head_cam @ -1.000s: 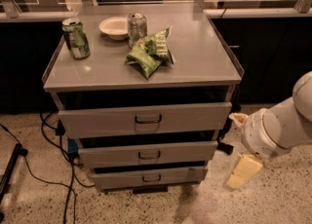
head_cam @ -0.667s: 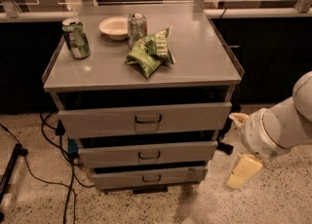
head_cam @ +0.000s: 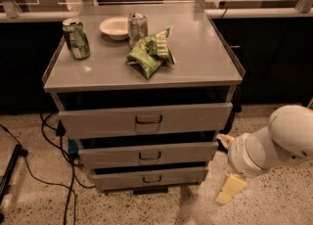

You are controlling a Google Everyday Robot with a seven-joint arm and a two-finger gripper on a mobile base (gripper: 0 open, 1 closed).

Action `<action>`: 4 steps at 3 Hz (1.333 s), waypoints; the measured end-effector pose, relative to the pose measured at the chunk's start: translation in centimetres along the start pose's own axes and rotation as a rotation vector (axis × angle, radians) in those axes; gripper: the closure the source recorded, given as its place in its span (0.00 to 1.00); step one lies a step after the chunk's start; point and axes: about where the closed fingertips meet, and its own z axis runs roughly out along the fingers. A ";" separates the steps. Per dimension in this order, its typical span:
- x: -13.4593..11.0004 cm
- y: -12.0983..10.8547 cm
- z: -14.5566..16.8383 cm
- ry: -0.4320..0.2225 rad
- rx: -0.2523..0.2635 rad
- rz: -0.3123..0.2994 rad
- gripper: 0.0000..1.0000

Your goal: Open middle drawer

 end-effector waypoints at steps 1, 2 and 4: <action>1.0 0.6 6.6 -0.045 -0.045 -0.008 0.00; 1.6 1.3 14.6 -0.109 -0.109 -0.014 0.00; 2.8 0.3 16.6 -0.093 -0.059 -0.047 0.00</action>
Offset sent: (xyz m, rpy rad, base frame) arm 0.0346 0.0734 -0.2012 0.1786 0.0613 0.1241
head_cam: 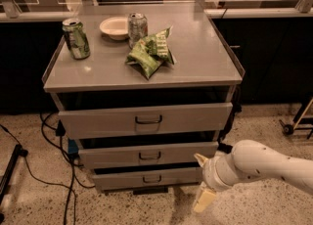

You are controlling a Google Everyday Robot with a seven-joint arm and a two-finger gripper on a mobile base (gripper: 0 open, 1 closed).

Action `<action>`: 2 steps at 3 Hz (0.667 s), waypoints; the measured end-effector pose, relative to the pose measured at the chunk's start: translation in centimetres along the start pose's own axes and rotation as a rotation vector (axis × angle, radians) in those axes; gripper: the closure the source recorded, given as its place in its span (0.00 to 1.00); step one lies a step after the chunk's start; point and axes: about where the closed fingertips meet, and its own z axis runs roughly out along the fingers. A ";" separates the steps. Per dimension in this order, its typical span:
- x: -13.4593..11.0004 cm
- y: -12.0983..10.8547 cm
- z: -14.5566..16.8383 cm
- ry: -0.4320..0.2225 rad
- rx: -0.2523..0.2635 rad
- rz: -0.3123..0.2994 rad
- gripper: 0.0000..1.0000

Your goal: Open middle drawer

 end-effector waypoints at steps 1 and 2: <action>0.5 -1.8 2.0 0.022 0.039 -0.044 0.00; 0.6 -4.4 4.0 0.047 0.062 -0.084 0.00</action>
Offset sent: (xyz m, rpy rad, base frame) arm 0.0873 0.0109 -0.0502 -0.1096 -0.1326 0.0614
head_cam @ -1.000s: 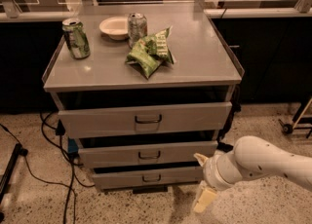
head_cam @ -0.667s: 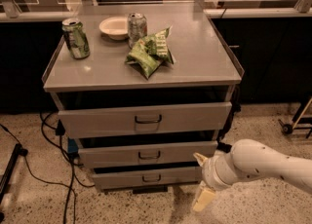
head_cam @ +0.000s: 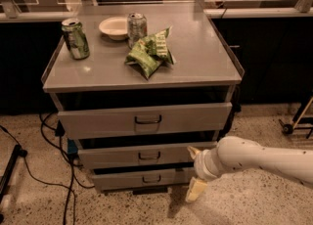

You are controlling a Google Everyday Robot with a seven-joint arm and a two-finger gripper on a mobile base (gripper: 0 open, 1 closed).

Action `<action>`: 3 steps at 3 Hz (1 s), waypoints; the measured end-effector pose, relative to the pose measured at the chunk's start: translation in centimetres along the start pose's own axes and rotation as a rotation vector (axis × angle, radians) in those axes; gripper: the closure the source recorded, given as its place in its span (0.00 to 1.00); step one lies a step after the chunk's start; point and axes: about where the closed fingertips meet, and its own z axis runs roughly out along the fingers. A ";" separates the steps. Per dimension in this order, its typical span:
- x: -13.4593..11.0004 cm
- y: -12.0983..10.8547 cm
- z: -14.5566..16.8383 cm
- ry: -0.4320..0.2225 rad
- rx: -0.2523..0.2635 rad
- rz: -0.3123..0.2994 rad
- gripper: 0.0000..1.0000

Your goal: Open middle drawer

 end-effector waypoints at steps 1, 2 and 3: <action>0.7 -3.0 2.6 0.028 0.011 -0.022 0.00; 1.3 -4.9 4.1 0.040 0.016 -0.025 0.00; 1.6 -6.7 5.5 0.048 0.022 -0.032 0.00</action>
Offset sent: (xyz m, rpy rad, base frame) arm 0.0820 -0.0042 -0.0450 -0.0613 -0.0291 0.0001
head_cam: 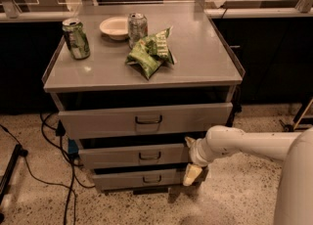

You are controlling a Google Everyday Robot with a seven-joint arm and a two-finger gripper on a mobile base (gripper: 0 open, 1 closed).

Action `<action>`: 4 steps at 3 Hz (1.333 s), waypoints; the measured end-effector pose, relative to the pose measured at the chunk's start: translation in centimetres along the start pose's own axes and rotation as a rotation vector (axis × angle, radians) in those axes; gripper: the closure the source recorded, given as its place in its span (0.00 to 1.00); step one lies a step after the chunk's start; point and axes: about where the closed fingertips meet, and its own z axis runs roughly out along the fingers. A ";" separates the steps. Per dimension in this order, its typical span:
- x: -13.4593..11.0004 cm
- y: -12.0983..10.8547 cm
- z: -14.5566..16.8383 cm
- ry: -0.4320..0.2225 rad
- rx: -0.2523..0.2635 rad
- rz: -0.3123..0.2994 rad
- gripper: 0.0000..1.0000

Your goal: Open middle drawer

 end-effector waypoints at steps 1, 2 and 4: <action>0.0 -1.1 1.3 -0.004 0.004 -0.016 0.00; -0.3 -2.2 3.4 -0.010 -0.009 -0.034 0.00; -0.6 -2.8 6.2 -0.004 -0.058 -0.048 0.00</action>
Offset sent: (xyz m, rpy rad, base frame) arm 0.0456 0.0189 -0.0315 0.0044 -0.0135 0.0490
